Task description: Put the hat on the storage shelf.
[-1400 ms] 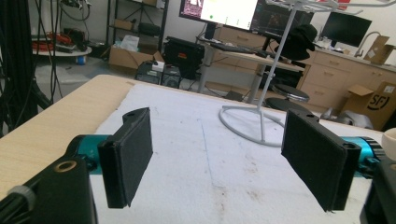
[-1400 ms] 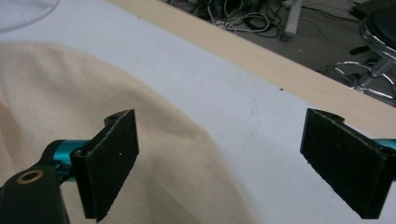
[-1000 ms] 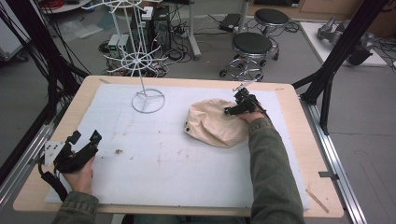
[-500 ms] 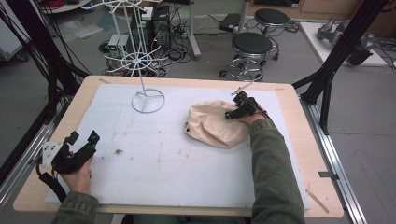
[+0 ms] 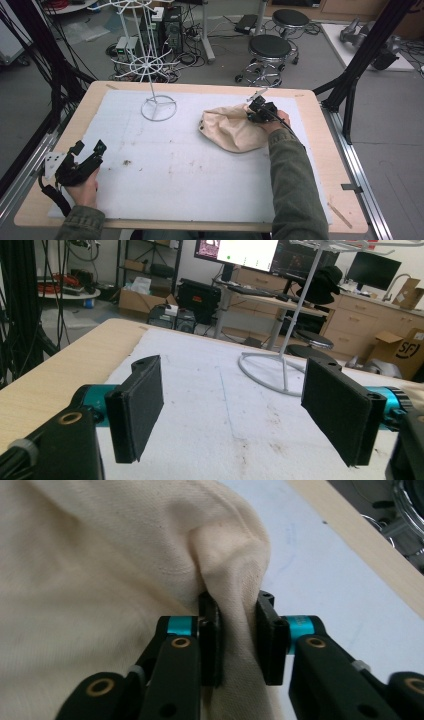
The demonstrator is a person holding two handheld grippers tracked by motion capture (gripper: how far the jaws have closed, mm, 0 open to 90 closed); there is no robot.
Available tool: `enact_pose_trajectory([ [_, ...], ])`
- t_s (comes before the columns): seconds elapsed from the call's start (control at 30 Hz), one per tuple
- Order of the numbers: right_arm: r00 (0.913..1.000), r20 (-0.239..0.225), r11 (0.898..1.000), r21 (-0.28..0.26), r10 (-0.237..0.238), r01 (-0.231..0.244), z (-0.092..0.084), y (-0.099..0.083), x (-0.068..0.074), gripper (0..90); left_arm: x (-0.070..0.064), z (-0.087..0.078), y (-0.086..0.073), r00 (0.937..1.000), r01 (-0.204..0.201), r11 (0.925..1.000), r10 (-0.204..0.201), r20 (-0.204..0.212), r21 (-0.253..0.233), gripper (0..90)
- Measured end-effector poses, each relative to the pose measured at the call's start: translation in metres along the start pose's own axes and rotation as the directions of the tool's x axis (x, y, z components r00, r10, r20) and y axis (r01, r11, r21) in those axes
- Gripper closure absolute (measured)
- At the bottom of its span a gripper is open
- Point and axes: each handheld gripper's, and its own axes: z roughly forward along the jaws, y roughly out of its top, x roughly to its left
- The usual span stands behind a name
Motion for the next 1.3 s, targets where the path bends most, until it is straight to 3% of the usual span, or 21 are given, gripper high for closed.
enact_pose_trajectory([
  [0.03, 0.9997, 0.004, 1.0, -0.012, 0.023, -0.023, -0.004, -0.002, -0.004, 79.0, 0.0, 0.0, 0.0, 1.0, 0.001, 1.0, -0.001, 0.0, 0.0, 25.0],
  [0.6, 0.9949, 0.003, 0.993, -0.063, 0.101, -0.1, -0.012, -0.013, -0.008, 79.2, 0.0, 0.0, 0.0, 1.0, 0.009, 1.0, -0.009, 0.0, -0.001, 25.0],
  [0.97, 0.9826, 0.025, 0.977, -0.111, 0.184, -0.18, -0.033, -0.021, -0.016, 78.8, 0.0, 0.0, 0.0, 0.9996, 0.027, 0.9996, -0.027, 0.009, -0.003, 25.0],
  [1.23, 0.9572, -0.017, 0.93, -0.233, 0.289, -0.285, -0.059, -0.022, -0.021, 78.6, 0.0, 0.0, 0.0, 0.9993, 0.032, 0.9995, -0.032, 0.016, -0.003, 25.0],
  [1.3, 0.948, -0.034, 0.909, -0.274, 0.316, -0.313, -0.066, -0.021, -0.021, 78.5, 0.0, 0.0, 0.0, 0.9994, 0.032, 0.9995, -0.032, 0.016, -0.004, 25.0],
])
